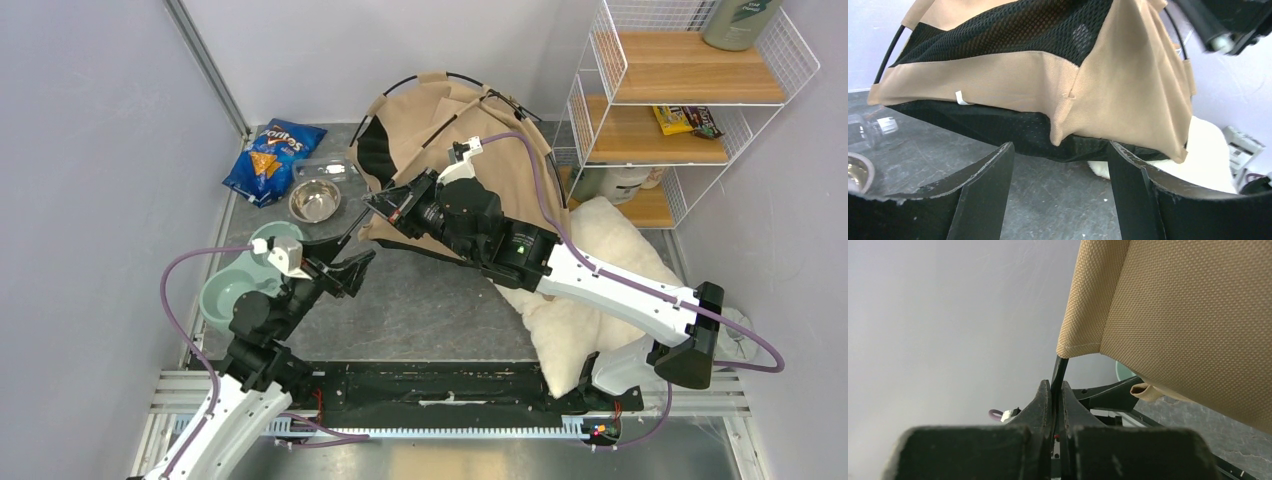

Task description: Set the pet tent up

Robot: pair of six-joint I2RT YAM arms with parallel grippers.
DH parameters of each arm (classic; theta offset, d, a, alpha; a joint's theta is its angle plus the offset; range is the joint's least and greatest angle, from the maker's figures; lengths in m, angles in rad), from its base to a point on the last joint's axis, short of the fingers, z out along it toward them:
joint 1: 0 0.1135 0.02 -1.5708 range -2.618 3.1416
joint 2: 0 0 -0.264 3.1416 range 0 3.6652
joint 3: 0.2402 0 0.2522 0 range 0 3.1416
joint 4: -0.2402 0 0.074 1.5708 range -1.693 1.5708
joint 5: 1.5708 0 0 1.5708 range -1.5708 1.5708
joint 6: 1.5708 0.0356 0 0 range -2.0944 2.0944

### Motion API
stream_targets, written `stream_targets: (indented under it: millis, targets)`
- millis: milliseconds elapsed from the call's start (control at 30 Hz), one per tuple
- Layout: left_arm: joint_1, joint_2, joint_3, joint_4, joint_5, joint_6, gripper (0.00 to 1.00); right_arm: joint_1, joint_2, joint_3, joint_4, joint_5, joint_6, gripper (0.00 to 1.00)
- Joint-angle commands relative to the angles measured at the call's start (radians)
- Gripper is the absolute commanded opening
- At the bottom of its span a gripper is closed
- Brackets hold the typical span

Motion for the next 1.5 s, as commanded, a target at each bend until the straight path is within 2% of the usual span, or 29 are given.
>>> stream_targets:
  millis: [0, 100, 200, 300, 433, 500, 733, 767, 833, 867, 933, 1067, 1233, 1467]
  targets:
    - [0.005, 0.047, -0.016, 0.141, -0.018, 0.142, 0.74, 0.000, -0.033, 0.041, 0.091, -0.001, 0.003, 0.00]
    - [0.003, 0.058, -0.022, 0.139, -0.057, 0.202, 0.74, 0.000, -0.031, 0.042, 0.095, -0.004, 0.002, 0.00]
    - [0.004, 0.059, -0.033, 0.157, -0.076, 0.246, 0.79, 0.001, -0.029, 0.042, 0.098, -0.009, 0.000, 0.00]
    - [0.003, 0.072, -0.031, 0.157, -0.063, 0.282, 0.83, 0.001, -0.029, 0.041, 0.101, -0.016, 0.000, 0.00]
    - [0.004, 0.112, -0.043, 0.225, 0.030, 0.303, 0.83, -0.001, -0.030, 0.036, 0.101, -0.024, 0.001, 0.00]
    - [0.005, 0.139, -0.048, 0.261, 0.033, 0.303, 0.77, -0.002, -0.031, 0.033, 0.101, -0.025, 0.000, 0.00]
    - [0.004, 0.136, -0.047, 0.276, 0.024, 0.295, 0.47, -0.007, -0.042, 0.028, 0.096, -0.017, -0.010, 0.00]
    - [0.004, 0.130, -0.047, 0.274, 0.024, 0.287, 0.41, -0.007, -0.042, 0.027, 0.095, -0.016, -0.011, 0.00]
    - [0.004, 0.122, -0.044, 0.269, 0.030, 0.275, 0.19, -0.007, -0.043, 0.024, 0.091, -0.017, -0.013, 0.00]
    - [0.003, 0.119, -0.042, 0.270, 0.031, 0.264, 0.15, -0.009, -0.043, 0.024, 0.086, -0.017, -0.017, 0.00]
    - [0.004, 0.114, -0.040, 0.268, 0.036, 0.251, 0.15, -0.009, -0.043, 0.022, 0.078, -0.016, -0.020, 0.00]
    - [0.004, 0.106, -0.036, 0.259, 0.044, 0.253, 0.02, -0.009, -0.041, 0.013, 0.078, -0.012, -0.019, 0.00]
    - [0.005, 0.087, -0.032, 0.231, 0.062, 0.257, 0.02, -0.008, -0.031, 0.014, 0.073, 0.028, -0.066, 0.00]
    - [0.004, 0.022, -0.020, 0.151, 0.092, 0.255, 0.02, -0.013, -0.018, -0.005, 0.082, 0.203, -0.260, 0.00]
